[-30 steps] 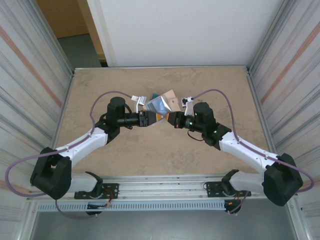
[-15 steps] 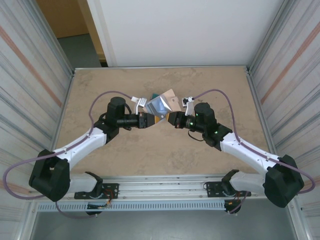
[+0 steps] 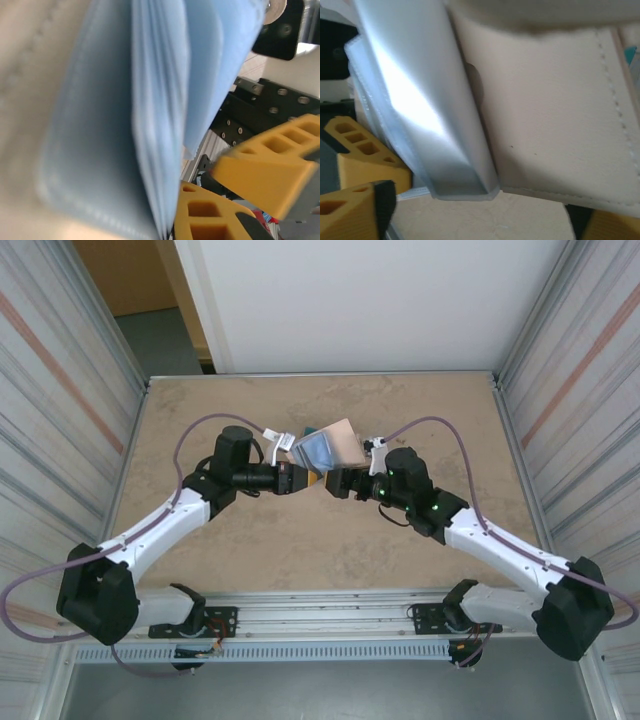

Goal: Take the credit cards out of the card holder

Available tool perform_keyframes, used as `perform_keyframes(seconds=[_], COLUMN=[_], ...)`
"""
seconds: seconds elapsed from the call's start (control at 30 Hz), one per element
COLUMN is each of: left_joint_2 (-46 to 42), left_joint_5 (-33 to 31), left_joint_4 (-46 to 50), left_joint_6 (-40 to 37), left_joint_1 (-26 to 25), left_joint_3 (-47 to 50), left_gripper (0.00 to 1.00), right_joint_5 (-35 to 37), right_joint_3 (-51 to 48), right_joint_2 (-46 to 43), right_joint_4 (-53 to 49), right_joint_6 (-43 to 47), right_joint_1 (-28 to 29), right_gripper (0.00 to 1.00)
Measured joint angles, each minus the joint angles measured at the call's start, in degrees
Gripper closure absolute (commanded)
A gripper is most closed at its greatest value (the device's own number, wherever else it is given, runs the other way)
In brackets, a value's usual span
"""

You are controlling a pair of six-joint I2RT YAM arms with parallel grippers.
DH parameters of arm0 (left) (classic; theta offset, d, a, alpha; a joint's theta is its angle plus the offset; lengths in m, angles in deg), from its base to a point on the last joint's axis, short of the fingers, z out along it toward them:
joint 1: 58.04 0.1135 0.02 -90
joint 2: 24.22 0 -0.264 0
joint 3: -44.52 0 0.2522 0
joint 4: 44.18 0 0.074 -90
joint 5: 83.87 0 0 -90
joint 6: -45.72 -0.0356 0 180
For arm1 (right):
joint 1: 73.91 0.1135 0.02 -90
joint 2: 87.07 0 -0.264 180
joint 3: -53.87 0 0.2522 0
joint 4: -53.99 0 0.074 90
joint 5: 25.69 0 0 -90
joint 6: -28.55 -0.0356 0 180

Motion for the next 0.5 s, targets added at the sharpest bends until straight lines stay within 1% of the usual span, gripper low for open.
perform_keyframes(seconds=[0.13,0.27,0.5], left_joint_2=[0.0,0.0,0.0], left_joint_5=[0.04,0.11,0.46], left_joint_4=[1.68,4.09,5.95], left_joint_6=[-1.14,-2.43,-3.43], left_joint_1=[0.0,0.0,0.0], left_joint_3=[-0.39,-1.29,-2.67], left_gripper=[0.96,0.96,0.96], right_joint_5=[2.14,6.93,14.38], right_joint_3=[1.49,4.68,10.23], right_joint_2=[-0.94,-0.55,4.31], right_joint_4=[-2.78,-7.8,-12.68], right_joint_6=[3.89,8.13,14.16], right_joint_1=[1.03,3.48,8.15], right_gripper=[0.01,0.01,0.01])
